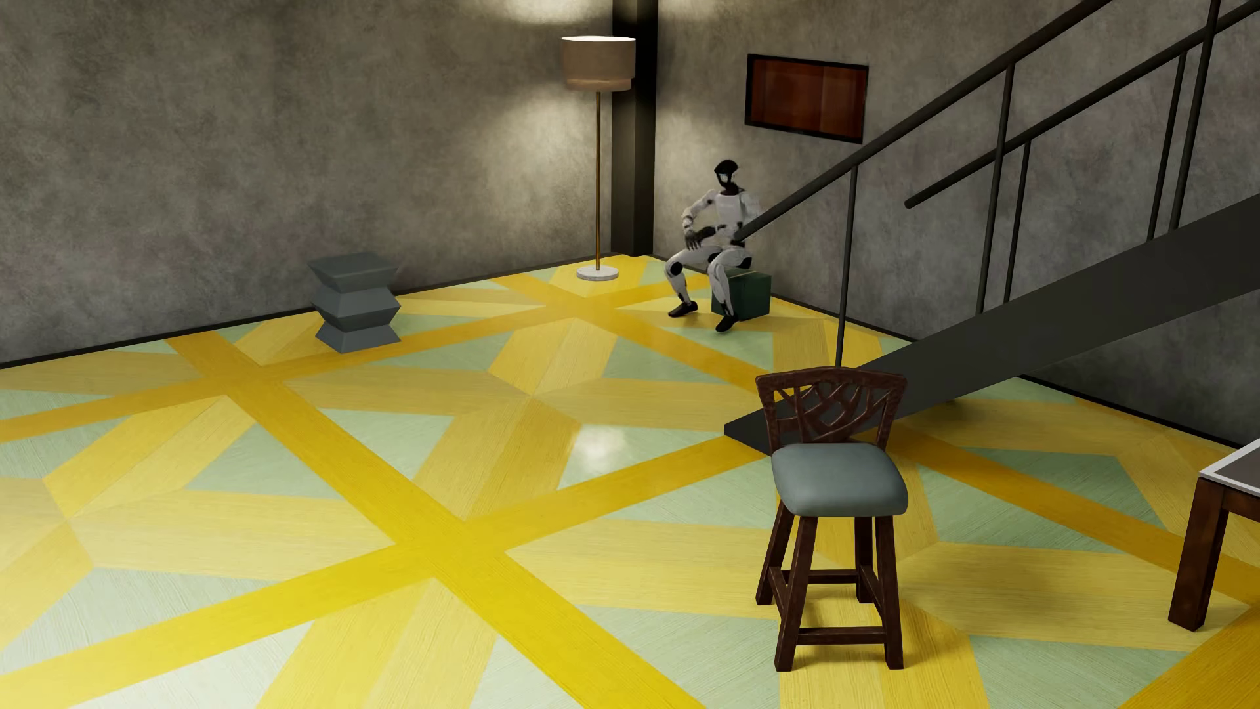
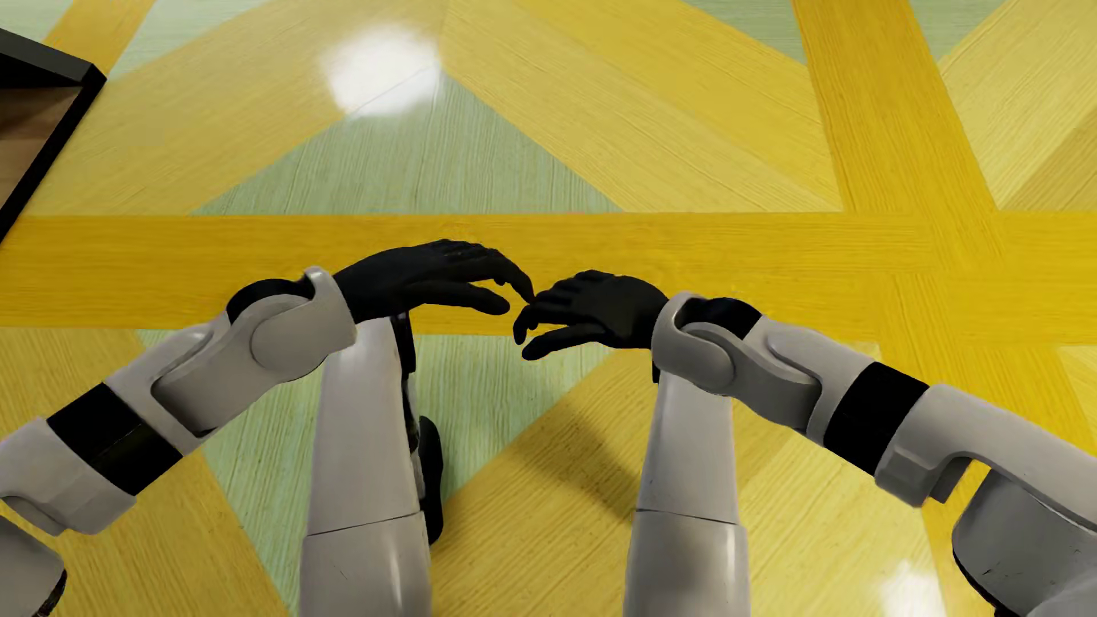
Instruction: Get off of the dark box
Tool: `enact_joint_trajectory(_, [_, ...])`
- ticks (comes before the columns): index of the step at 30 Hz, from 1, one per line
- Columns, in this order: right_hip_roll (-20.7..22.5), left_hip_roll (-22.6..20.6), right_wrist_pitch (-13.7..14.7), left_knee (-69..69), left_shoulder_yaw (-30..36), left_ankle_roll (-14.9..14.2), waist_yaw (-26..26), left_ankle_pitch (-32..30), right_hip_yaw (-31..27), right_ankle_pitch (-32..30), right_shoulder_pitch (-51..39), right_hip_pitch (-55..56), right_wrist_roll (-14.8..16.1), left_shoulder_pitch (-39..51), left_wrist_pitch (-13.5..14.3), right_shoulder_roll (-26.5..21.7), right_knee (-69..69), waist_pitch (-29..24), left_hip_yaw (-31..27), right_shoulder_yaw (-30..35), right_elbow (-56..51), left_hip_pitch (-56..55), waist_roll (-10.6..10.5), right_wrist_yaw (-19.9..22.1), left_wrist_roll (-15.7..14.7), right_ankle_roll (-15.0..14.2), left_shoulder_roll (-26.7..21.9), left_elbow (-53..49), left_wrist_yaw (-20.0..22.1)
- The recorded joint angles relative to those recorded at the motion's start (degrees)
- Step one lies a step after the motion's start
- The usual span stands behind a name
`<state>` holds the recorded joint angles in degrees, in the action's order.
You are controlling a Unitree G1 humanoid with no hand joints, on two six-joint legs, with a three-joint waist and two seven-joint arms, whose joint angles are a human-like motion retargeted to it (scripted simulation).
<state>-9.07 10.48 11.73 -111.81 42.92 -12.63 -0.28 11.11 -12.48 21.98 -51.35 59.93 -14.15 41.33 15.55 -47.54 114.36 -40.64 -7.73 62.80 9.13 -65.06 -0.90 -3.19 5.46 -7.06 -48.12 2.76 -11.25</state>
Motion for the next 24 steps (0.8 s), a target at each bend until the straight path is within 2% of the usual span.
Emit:
enact_joint_trajectory(1, [-0.2, 0.2, 1.0, -0.1, 4.0, -0.3, 0.0, 0.4, -0.3, -0.2, -4.0, 2.0, -0.8, 4.6, 0.1, -0.3, 0.1, -1.2, -0.2, 3.7, -0.1, -1.8, 0.1, 0.8, -1.0, -0.7, -1.0, 0.2, 1.5])
enact_joint_trajectory(3, [-0.3, 1.0, 1.9, -0.7, 7.8, -1.2, 0.1, 1.1, -0.7, -0.1, -9.2, 6.4, -0.5, 11.2, 2.3, -1.0, 0.4, -4.1, -0.8, 8.7, -1.2, -6.1, 0.5, 11.7, -2.5, -1.9, -3.4, -1.6, 8.5])
enact_joint_trajectory(5, [-0.4, 1.2, 2.7, -1.7, 10.0, -1.9, 0.0, 2.1, -1.3, 0.7, -12.3, 11.1, 1.7, 15.2, 3.6, -4.3, 1.0, -6.7, -1.7, 9.4, -6.0, -11.0, 0.8, 18.3, -4.6, -3.1, -5.8, -5.2, 15.3])
enact_joint_trajectory(8, [-0.2, 0.7, 4.7, -2.3, 11.9, -2.1, 0.2, 4.1, -1.5, 2.4, -14.4, 17.8, 2.5, 19.7, 5.8, -8.7, 1.1, -9.2, -2.7, 9.1, -11.0, -18.2, 1.5, 25.7, -6.1, -4.0, -9.7, -11.3, 21.2])
enact_joint_trajectory(10, [0.2, -0.2, 5.3, -1.7, 12.7, -1.7, 0.5, 5.5, -1.6, 3.6, -16.3, 20.0, 2.4, 22.6, 6.1, -10.4, 0.4, -10.5, -3.1, 9.2, -13.1, -20.9, 1.6, 27.0, -6.3, -4.1, -10.4, -13.5, 21.6])
enact_joint_trajectory(14, [1.8, -2.5, 4.9, 2.9, 11.6, 0.2, 0.6, 7.7, -0.9, 4.8, -14.9, 19.8, 1.5, 21.7, 5.8, -8.9, -4.1, -10.3, -2.0, 7.7, -12.0, -20.1, 1.9, 25.4, -4.6, -1.6, -7.6, -12.0, 21.1])
enact_joint_trajectory(17, [1.7, -3.1, 4.5, 11.4, 7.7, 0.8, 0.5, 8.1, 0.4, 4.3, -10.3, 14.7, -0.7, 16.3, 4.7, -4.2, -12.4, -8.6, -0.5, 4.3, -4.6, -13.9, 1.6, 21.1, -1.3, -0.8, -2.5, -4.4, 18.0])
enact_joint_trajectory(20, [1.6, -4.5, 5.1, 25.4, 4.0, 2.4, 0.5, 6.4, 2.5, 1.9, -4.7, 5.8, -5.0, 10.9, 4.1, 4.8, -25.8, -6.0, 1.6, -0.7, 9.4, -3.6, 1.3, 14.2, 5.0, 0.5, 6.8, 9.0, 12.3])
enact_joint_trajectory(24, [1.8, -6.4, 6.2, 48.8, 0.3, 4.9, 0.5, 0.1, 6.4, -5.1, 3.3, -10.3, -11.7, 3.9, 2.8, 20.0, -48.2, 0.0, 4.7, -7.6, 32.5, 14.2, 1.0, 1.1, 14.3, 2.0, 22.5, 33.5, 3.7])
